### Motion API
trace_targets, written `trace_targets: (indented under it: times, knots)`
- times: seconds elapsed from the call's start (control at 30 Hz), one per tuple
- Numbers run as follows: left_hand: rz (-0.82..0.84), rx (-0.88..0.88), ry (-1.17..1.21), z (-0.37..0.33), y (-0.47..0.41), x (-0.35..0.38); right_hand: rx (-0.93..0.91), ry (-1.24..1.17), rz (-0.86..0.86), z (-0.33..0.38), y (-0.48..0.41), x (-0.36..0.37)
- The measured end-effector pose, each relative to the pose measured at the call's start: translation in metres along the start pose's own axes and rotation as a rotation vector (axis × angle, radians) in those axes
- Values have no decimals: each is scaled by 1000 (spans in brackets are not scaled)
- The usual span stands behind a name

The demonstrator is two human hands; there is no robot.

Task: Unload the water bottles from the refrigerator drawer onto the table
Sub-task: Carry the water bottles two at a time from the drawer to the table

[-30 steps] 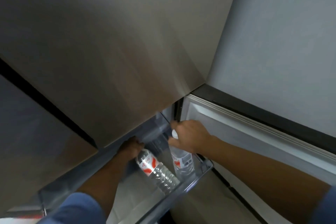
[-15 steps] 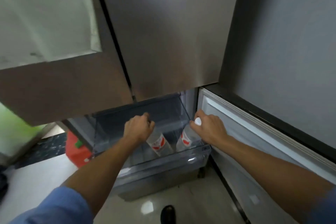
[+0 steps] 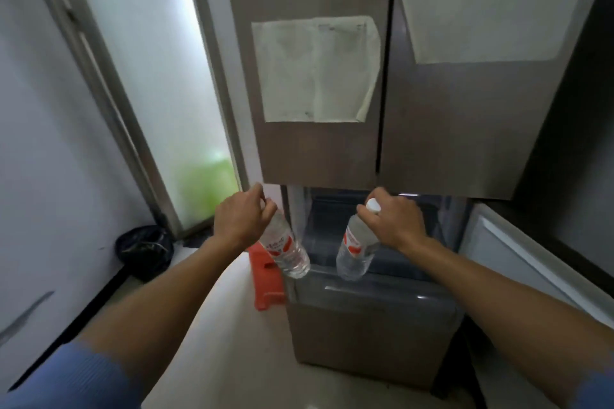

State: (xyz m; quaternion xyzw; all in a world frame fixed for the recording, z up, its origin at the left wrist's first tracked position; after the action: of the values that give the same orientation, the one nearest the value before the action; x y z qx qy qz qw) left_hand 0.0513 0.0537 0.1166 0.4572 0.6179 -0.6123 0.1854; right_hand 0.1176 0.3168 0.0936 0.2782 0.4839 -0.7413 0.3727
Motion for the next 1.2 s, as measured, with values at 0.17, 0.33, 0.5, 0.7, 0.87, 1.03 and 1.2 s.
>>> trace_targets:
  times: [0.17, 0.33, 0.5, 0.7, 0.87, 1.03, 1.2]
  knots:
    - [17, -171, -107, 134, 90, -74, -281, -36, 203, 155, 56, 76]
    - [108, -383, -277, 287, 220, -153, -493, -78, 372, 321, 147, 150]
    - [167, -550, -418, 426, 353, -243, -622, -159, 515, 488, 253, 207]
    - [176, -775, -517, 547, 481, -351, -747, -312, 622, 671, 367, 233]
    - [107, -1003, -596, 622, 564, -428, -939, -415, 655, 812, 439, 240]
    - [104, -1150, -647, 706, 634, -475, -1115, -473, 748, 937, 509, 273]
    - [89, -1307, -686, 798, 687, -517, -1252, -538, 776, 1063, 567, 307]
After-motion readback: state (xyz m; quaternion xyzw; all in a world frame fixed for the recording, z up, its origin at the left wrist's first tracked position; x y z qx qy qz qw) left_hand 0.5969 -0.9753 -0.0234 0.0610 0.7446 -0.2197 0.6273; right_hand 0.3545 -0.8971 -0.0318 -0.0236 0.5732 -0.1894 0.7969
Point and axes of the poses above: each hand's wrist, its own y-axis away from the middle knuckle, its own x-axis out of the palm, z = x × y, the point moved 8 cm from there along -y, towards the middle knuckle, and after that the axes turned 9 degrees about -z, right-handed, at the moved point
